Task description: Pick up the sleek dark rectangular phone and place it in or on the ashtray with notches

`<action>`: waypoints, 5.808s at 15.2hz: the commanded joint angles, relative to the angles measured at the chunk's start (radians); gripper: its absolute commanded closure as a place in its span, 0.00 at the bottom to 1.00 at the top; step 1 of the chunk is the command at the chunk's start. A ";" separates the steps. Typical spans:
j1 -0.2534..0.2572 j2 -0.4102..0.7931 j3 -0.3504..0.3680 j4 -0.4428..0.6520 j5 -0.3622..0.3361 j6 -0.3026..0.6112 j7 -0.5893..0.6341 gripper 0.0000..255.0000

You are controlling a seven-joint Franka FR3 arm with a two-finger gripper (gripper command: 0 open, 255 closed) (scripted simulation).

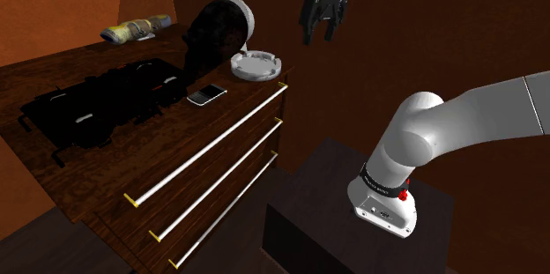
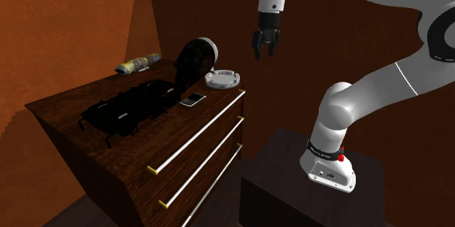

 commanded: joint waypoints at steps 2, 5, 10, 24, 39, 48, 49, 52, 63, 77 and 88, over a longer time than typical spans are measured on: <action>-0.008 0.004 0.029 -0.011 0.020 0.020 0.060 0.00; -0.033 0.029 0.119 -0.033 0.077 0.084 0.236 0.00; -0.082 0.119 0.268 -0.027 0.149 0.200 0.526 0.00; -0.285 0.620 0.641 0.226 0.032 0.490 1.385 0.00; -0.293 0.782 0.681 0.232 -0.085 0.615 1.576 0.00; -0.293 0.782 0.681 0.232 -0.085 0.615 1.576 1.00; -0.293 0.782 0.681 0.232 -0.086 0.615 1.577 1.00; -0.293 0.782 0.681 0.232 -0.085 0.615 1.576 1.00; -0.298 0.739 0.673 0.343 -0.056 0.470 1.557 1.00; -0.356 0.664 0.590 0.391 -0.009 0.355 1.408 1.00; -0.466 0.639 0.427 0.366 -0.002 0.339 1.134 1.00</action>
